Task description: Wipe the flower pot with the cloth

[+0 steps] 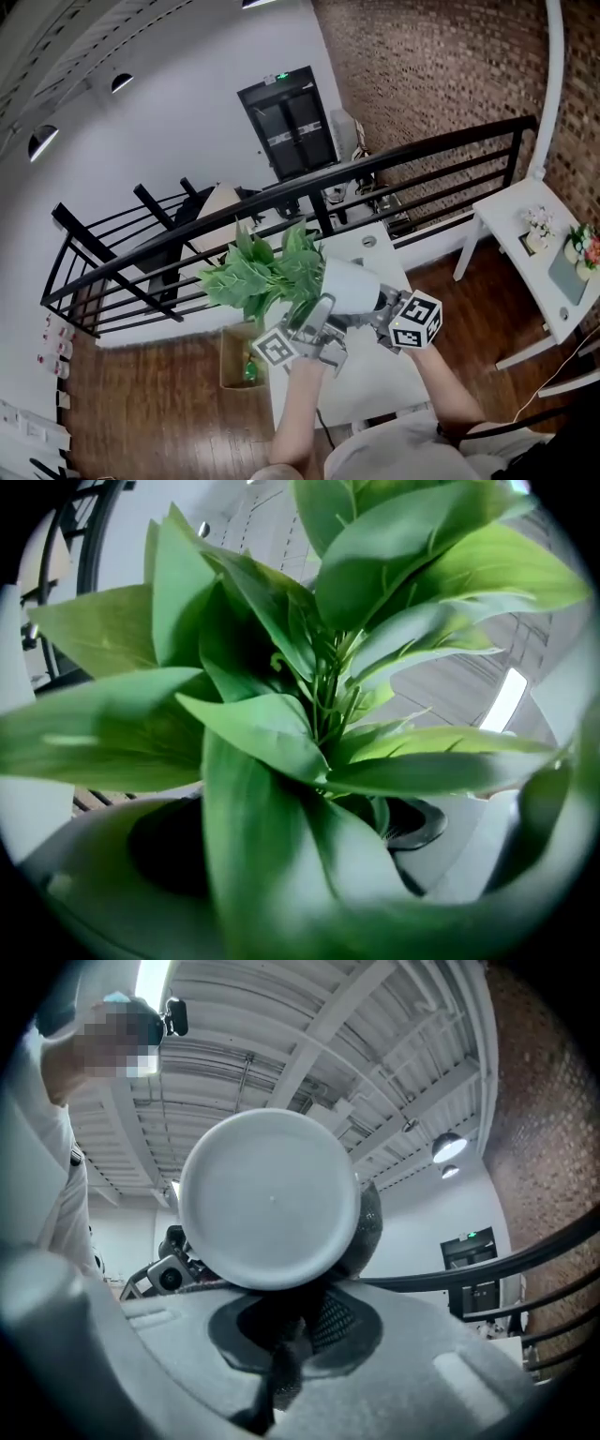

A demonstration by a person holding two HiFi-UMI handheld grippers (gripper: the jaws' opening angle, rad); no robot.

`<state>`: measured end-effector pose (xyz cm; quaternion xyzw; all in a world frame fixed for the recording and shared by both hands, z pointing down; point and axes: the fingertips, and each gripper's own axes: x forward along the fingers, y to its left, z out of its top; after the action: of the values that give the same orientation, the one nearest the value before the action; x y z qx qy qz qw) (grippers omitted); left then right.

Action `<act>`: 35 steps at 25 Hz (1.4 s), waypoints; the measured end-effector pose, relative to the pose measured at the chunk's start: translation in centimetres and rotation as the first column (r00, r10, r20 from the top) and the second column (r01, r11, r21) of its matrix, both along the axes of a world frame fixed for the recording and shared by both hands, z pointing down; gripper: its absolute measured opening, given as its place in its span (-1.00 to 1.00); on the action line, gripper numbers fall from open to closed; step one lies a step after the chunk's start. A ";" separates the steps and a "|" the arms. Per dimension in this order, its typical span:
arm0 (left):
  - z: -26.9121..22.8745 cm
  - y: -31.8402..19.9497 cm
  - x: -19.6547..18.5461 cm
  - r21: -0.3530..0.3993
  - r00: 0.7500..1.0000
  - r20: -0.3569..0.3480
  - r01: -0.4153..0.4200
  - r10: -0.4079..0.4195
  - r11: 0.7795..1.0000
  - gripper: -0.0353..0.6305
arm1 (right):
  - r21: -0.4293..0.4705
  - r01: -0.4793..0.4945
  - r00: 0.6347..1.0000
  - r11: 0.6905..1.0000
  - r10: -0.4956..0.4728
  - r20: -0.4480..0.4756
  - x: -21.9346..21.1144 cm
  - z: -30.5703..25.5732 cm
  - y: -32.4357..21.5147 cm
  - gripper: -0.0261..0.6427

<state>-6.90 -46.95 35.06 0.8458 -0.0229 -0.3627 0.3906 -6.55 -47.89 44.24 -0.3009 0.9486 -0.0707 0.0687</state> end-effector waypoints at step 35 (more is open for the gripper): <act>5.6 4.9 0.1 -0.056 0.944 0.245 -0.213 0.220 0.976 0.78 | 0.026 -0.215 0.976 0.976 0.216 -0.024 5.4 -2.1 0.4 -0.93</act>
<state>-6.78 -42.05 40.64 0.8764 0.0158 -0.2079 0.4340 -1.14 -47.50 42.15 -0.4020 0.9119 -0.0480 0.0668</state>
